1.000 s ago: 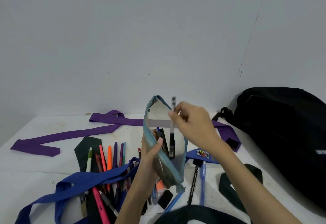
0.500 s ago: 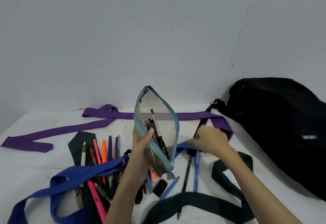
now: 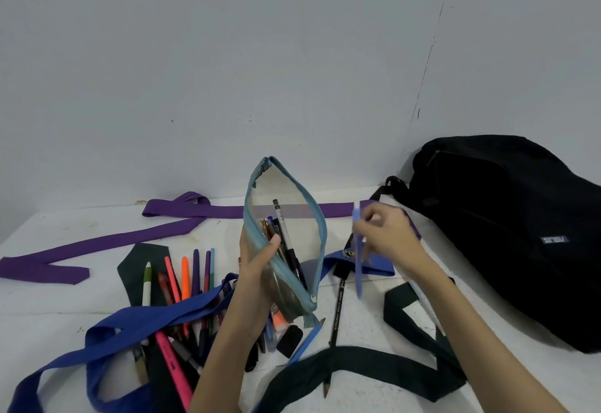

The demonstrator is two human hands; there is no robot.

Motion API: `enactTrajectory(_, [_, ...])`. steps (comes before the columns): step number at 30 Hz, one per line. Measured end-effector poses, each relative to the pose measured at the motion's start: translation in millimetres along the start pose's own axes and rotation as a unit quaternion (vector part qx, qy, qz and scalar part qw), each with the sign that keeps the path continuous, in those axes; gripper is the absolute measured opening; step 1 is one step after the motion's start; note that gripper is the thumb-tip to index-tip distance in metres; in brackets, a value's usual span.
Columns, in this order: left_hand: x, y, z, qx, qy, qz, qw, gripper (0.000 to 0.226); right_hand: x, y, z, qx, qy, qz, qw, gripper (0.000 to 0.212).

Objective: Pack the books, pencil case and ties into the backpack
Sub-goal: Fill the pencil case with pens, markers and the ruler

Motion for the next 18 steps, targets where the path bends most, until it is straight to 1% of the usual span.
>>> enactTrajectory(1, [0.0,-0.6,0.3,0.003,-0.004,-0.003,1.0,0.088,-15.0,9.4,4.2,0.048,0.035,-0.088,0.994,0.009])
enactTrajectory(3, [0.5,-2.0,-0.1,-0.003,-0.016,-0.015,1.0,0.089,-44.3,24.5,16.6,0.126,0.115,-0.215,0.962,0.013])
enactTrajectory(4, [0.8,-3.7,0.8,-0.009,-0.019,-0.02,1.0,0.088,-58.4,28.2,24.5,0.148,0.149,-0.249,0.945,0.013])
enactTrajectory(6, [0.4,-5.2,1.5,-0.015,-0.017,-0.02,1.0,0.083,-79.8,25.9,37.8,0.15,0.192,-0.277,0.93,0.015])
enactTrajectory(8, [-1.1,-6.1,2.1,-0.016,-0.007,-0.02,1.0,0.084,-89.2,13.3,44.2,0.125,0.206,-0.239,0.941,0.016])
enactTrajectory(9, [-1.7,-7.3,2.3,-0.017,-0.003,-0.02,1.0,0.089,-89.3,4.7,43.9,0.101,0.203,-0.187,0.956,0.015])
enactTrajectory(10, [-2.0,-7.4,2.2,-0.015,-0.003,-0.02,1.0,0.097,-87.7,-4.0,42.0,0.066,0.192,-0.116,0.972,0.012])
enactTrajectory(11, [-1.5,-8.6,2.3,-0.012,-0.004,-0.025,1.0,0.111,-85.3,-11.7,40.1,0.024,0.171,-0.047,0.984,0.01])
enactTrajectory(12, [-1.3,-9.1,2.3,-0.01,-0.006,-0.034,0.999,0.126,-81.5,-16.8,38.6,-0.007,0.152,-0.002,0.988,0.015])
enactTrajectory(13, [-0.6,-9.0,2.6,-0.005,-0.007,-0.042,0.999,0.134,-78.4,-19.1,37.1,-0.01,0.144,0.015,0.989,0.02])
enactTrajectory(14, [-0.1,-8.4,2.4,-0.001,-0.01,-0.043,0.999,0.13,-77.2,-17.8,36.4,0.015,0.148,0.009,0.989,0.021])
enactTrajectory(16, [1.7,-4.8,0.8,0.002,-0.016,-0.031,0.999,0.104,-76.1,-8.4,35.5,0.103,0.168,-0.028,0.98,0.013])
enactTrajectory(17, [2.8,-3.6,0.6,-0.003,-0.013,-0.027,1.0,0.095,-72.7,-2.7,34.0,0.147,0.169,-0.034,0.974,0.014])
enactTrajectory(18, [3.6,-1.4,0.2,-0.008,-0.011,-0.022,1.0,0.089,-66.4,1.1,31.1,0.179,0.158,-0.018,0.971,0.019])
Point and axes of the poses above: each hand's wrist, its own z-axis away from the middle knuckle, its own y-axis out of the back of the hand, x = y × z, the point moved 3 cm from there along -z, towards the middle knuckle, and after that the axes turned 5 degrees about z, right-handed, at the moved point
